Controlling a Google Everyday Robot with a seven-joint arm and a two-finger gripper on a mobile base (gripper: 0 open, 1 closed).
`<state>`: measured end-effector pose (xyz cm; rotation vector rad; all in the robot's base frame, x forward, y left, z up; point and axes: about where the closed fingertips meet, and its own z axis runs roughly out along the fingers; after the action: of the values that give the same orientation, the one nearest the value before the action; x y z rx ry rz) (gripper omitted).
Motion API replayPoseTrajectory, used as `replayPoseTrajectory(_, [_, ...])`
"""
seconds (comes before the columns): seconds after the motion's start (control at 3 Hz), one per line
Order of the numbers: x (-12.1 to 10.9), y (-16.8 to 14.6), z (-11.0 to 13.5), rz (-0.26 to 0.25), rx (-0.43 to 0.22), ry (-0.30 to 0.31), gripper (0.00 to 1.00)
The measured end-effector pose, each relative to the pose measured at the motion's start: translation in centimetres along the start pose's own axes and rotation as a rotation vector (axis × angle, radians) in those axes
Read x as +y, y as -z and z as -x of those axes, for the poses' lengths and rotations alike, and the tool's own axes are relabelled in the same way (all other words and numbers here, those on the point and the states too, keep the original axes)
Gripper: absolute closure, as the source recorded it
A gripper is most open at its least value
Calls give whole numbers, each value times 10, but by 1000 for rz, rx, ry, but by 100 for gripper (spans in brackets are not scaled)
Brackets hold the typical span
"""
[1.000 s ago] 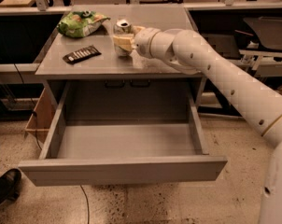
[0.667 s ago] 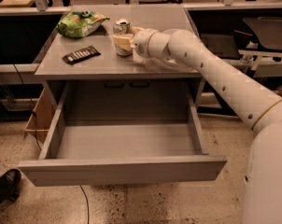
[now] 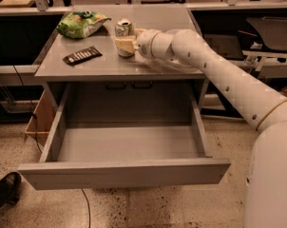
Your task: Pick 7up can from top drawer and place on counter
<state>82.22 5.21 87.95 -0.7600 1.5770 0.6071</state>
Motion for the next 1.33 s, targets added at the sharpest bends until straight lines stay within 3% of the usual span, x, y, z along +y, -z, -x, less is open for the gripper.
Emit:
replayPoseTrajectory(0.33, [6,-1,-14,26,20,-1,4])
replayPoseTrajectory(1.0, [28,22,-35,98,77,33,0])
replayPoseTrajectory(1.33, [40,56,-23,136,110,99,0])
